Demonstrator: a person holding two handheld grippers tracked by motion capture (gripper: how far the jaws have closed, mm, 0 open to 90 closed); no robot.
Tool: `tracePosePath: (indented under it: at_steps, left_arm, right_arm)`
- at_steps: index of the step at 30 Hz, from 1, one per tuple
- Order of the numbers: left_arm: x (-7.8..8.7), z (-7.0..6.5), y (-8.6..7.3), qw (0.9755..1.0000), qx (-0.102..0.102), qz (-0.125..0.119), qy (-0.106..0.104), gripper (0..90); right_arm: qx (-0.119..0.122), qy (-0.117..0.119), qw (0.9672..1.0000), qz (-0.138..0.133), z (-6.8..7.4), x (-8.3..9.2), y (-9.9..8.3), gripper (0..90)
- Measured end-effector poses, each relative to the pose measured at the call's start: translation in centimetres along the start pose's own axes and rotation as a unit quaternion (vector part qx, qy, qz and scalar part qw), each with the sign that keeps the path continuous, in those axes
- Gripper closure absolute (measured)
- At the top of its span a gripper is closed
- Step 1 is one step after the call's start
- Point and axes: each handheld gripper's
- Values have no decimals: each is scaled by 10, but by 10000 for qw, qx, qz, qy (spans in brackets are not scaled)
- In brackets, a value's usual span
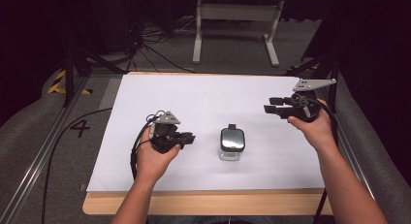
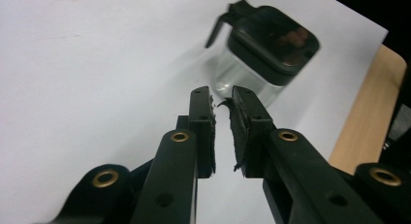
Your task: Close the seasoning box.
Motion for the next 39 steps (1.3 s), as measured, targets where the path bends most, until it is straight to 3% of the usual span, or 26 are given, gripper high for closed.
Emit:
tracePosePath:
  at_steps: [5, 8, 10, 11, 15, 24, 27, 29, 34, 37, 39]
  left_arm:
    - [10, 21, -6, 9994, 284, -146, 136, 746]
    - [11, 33, -9, 9990, 272, -240, 248, 670]
    - [10, 37, -12, 9986, 276, -306, 346, 656]
    - [8, 46, -17, 9978, 233, -375, 501, 645]
    - [3, 58, -24, 9965, 261, -399, 687, 633]
    - [-12, 89, -45, 9934, 396, -250, 1047, 610]
    - [-15, 94, -49, 9929, 402, -290, 1080, 608]
    - [-17, 96, -52, 9926, 438, -310, 1089, 603]
    - [-25, 99, -58, 9925, 388, -195, 1142, 592]
    - [-32, 100, -63, 9916, 291, 41, 1257, 585]
    - [-33, 100, -64, 9920, 335, 25, 1218, 580]
  right_arm:
    - [-331, -396, 9986, 99, -25, 6, -20, 534]
    - [-447, -530, 9975, 98, -37, 6, -32, 517]
    - [-493, -600, 9969, 110, -41, 5, -37, 511]
    - [-572, -690, 9957, 216, -49, 2, -48, 502]
    - [-692, -724, 9945, 289, -58, -4, -63, 486]
    - [-867, -743, 9932, 242, -70, -18, -93, 483]
    - [-972, -751, 9922, 212, -71, -27, -105, 493]
    - [-935, -726, 9922, 387, -72, -34, -111, 493]
    - [-985, -715, 9907, 606, -71, -45, -122, 493]
    - [-907, -739, 9910, 647, -70, -50, -128, 495]
    - [-894, -724, 9908, 710, -68, -52, -128, 492]
Point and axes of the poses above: each handheld gripper's, and its own axes: x roughly backward along the jaws, y roughly out of its top, z roughly to its left, and after that the axes turned 3 degrees about z, right-handed
